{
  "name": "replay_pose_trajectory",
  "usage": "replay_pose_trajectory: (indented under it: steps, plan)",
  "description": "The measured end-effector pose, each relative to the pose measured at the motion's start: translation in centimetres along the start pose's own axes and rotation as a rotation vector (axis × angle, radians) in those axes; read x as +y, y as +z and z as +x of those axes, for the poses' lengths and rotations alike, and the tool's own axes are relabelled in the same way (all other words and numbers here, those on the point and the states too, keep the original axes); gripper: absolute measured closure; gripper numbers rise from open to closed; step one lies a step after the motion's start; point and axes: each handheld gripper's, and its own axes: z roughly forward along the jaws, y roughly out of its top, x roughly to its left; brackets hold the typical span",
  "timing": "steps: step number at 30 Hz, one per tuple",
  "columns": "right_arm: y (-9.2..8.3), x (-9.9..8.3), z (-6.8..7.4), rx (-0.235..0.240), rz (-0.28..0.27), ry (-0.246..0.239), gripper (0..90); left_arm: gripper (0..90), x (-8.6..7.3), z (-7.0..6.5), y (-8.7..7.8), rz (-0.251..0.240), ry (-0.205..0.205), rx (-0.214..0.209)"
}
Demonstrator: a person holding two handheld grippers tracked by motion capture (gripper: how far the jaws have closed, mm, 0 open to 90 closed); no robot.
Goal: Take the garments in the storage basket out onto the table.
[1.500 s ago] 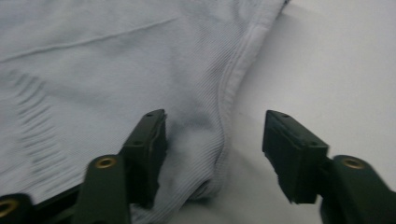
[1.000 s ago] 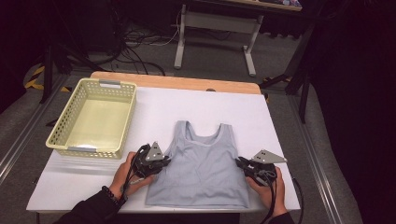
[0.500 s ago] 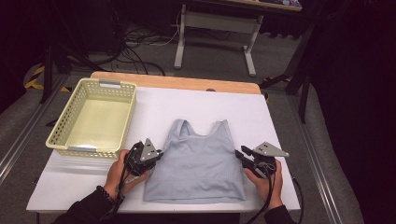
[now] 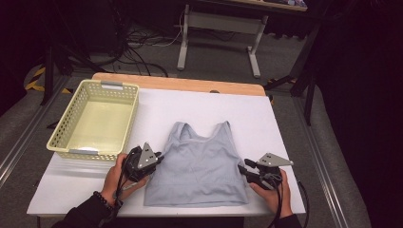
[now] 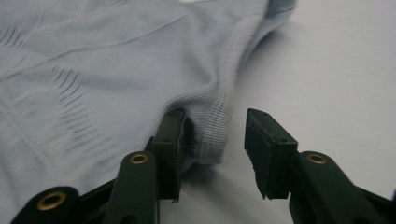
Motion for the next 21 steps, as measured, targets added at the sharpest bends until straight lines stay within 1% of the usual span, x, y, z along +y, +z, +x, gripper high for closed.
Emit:
replay_pose_trajectory:
  steps: [1,2,3,4,5,6,7,9,10,11,12,13,14,15,17,18,19,20,21]
  plan:
    - [0.0,0.0,0.0,0.000,0.000,0.000,60.1,72.7,0.0,0.0,0.0,0.000,0.000,0.000]
    - [0.6,0.0,0.6,0.007,0.006,-0.018,64.5,67.1,0.2,-0.2,-0.6,-0.036,-0.021,0.015]
    - [0.6,0.0,0.6,0.007,0.006,-0.018,64.5,61.5,0.2,-0.2,-0.6,-0.036,-0.021,0.015]
    - [1.0,0.1,1.2,0.019,0.014,-0.047,66.5,54.8,0.3,-0.3,-1.1,-0.079,-0.038,-0.016]
    - [1.1,0.2,1.4,0.020,0.020,-0.060,67.0,51.0,0.4,-0.5,-1.3,-0.102,-0.040,-0.031]
    - [1.3,0.2,1.7,0.013,0.033,-0.074,67.2,46.6,0.4,-0.9,-1.5,-0.120,-0.032,-0.055]
    - [1.5,0.2,1.9,0.003,0.041,-0.083,67.1,44.6,0.5,-1.2,-1.6,-0.126,-0.025,-0.077]
    - [1.6,0.2,1.9,0.003,0.043,-0.077,66.6,40.1,0.5,-2.1,-1.7,-0.137,-0.007,-0.142]
    - [1.7,0.2,1.9,0.002,0.043,-0.075,67.0,39.5,0.5,-2.9,-1.6,-0.133,0.004,-0.169]
    - [1.7,0.2,1.8,0.006,0.042,-0.073,68.6,39.6,0.4,-3.3,-1.5,-0.122,0.013,-0.193]
    - [1.6,0.2,1.8,0.007,0.041,-0.069,72.0,39.5,0.2,-3.8,-1.3,-0.110,0.029,-0.225]
    - [1.5,0.2,1.8,0.004,0.043,-0.075,76.8,39.4,0.0,-4.3,-1.0,-0.094,0.038,-0.247]
    - [1.4,0.2,1.7,-0.003,0.049,-0.090,78.9,39.3,-0.3,-4.7,-0.5,-0.070,0.056,-0.256]
    - [1.2,0.3,1.6,-0.017,0.047,-0.092,80.0,39.3,-0.5,-4.9,-0.1,-0.040,0.071,-0.259]
    - [0.7,0.4,1.3,-0.039,0.040,-0.085,81.1,39.4,-1.0,-4.9,0.9,-0.005,0.056,-0.270]
    - [0.5,0.5,1.1,-0.049,0.036,-0.082,81.4,39.4,-1.2,-4.7,1.4,0.013,0.040,-0.279]
    - [0.1,0.5,0.9,-0.061,0.026,-0.077,81.6,39.2,-1.2,-4.5,1.5,0.009,0.029,-0.289]
    - [-0.2,0.6,0.7,-0.063,0.023,-0.074,81.6,39.7,-1.2,-4.5,1.4,0.019,0.028,-0.282]
    - [-0.4,0.6,0.6,-0.070,0.022,-0.076,81.8,39.6,-1.2,-4.5,1.5,0.015,0.040,-0.277]
